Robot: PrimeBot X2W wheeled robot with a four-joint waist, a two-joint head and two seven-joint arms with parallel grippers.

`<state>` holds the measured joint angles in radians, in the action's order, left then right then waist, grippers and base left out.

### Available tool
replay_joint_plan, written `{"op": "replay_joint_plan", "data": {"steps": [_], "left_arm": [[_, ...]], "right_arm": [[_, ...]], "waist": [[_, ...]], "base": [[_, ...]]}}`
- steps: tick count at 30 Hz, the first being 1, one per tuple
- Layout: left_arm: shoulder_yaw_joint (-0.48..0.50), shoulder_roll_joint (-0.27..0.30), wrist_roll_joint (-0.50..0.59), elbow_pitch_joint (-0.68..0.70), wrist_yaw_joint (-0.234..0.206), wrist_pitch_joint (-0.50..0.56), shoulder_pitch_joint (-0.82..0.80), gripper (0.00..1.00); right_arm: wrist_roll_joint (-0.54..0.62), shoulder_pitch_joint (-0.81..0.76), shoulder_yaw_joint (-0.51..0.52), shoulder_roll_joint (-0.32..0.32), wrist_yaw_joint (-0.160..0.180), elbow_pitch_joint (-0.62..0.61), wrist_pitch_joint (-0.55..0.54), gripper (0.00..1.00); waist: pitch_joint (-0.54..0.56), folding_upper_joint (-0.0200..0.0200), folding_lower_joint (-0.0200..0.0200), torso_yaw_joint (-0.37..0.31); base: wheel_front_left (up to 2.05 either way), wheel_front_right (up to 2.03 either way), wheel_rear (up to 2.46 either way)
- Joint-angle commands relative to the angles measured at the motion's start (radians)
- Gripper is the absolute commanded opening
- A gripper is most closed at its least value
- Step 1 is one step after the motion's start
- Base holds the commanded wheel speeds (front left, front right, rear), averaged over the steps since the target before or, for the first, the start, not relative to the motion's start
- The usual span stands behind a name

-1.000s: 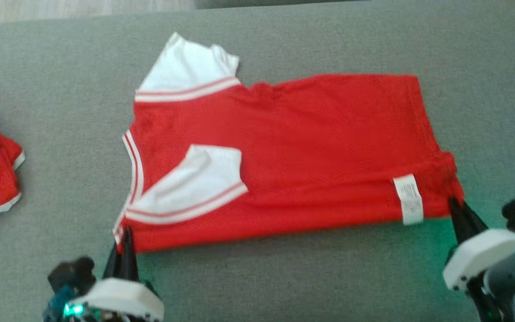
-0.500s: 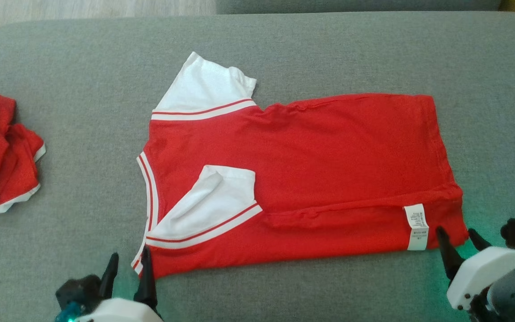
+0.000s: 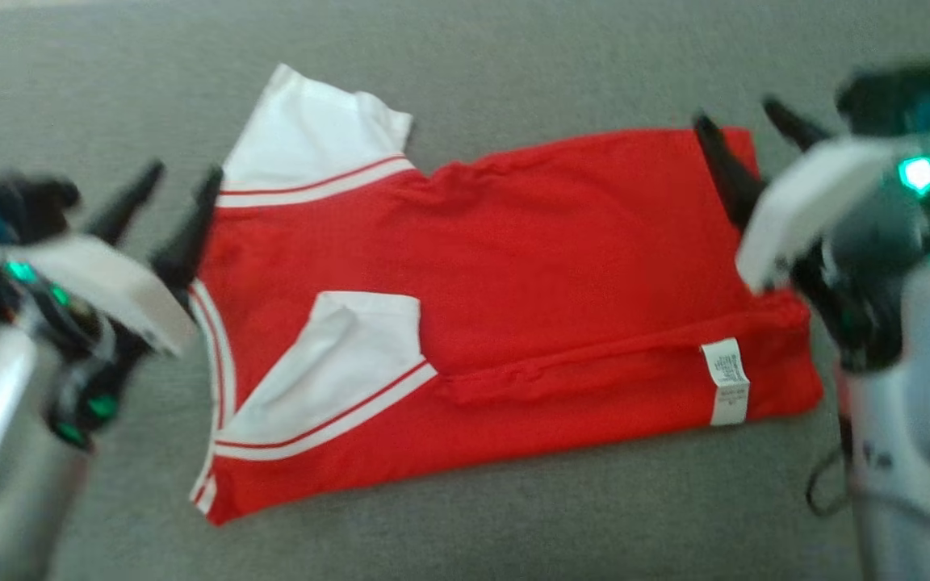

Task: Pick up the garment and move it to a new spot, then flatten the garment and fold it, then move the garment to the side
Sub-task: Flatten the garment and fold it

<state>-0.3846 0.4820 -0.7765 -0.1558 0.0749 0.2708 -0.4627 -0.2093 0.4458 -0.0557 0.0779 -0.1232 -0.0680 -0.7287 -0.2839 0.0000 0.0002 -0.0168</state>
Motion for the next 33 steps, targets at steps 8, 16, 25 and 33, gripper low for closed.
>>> {"op": "replay_joint_plan", "data": {"steps": [8,16,25,33], "left_arm": [[0.030,0.150,-0.136,-0.072,0.050,0.244,-0.267,1.00],[0.027,0.240,-0.157,-0.078,0.048,0.333,-0.348,1.00],[0.024,0.319,-0.057,-0.111,-0.035,0.351,-0.383,1.00],[-0.001,0.330,-0.083,-0.096,-0.066,0.456,-0.352,0.00]], "right_arm": [[-0.082,0.276,-0.151,0.040,-0.008,0.107,0.010,1.00],[-0.122,0.343,-0.172,0.037,-0.008,0.177,0.090,1.00],[-0.138,0.351,-0.200,0.027,-0.008,0.216,0.153,1.00],[-0.136,0.347,-0.198,0.032,-0.008,0.225,0.169,1.00]], "waist": [[-0.178,0.0000,-0.0002,-0.143],[-0.268,0.0000,-0.0002,-0.220],[-0.310,0.0000,-0.0002,-0.276],[-0.305,0.0000,-0.0002,-0.277]], "base": [[0.00,0.00,0.00],[0.00,0.00,0.00],[0.00,0.00,0.00],[0.00,0.00,0.00]]}}
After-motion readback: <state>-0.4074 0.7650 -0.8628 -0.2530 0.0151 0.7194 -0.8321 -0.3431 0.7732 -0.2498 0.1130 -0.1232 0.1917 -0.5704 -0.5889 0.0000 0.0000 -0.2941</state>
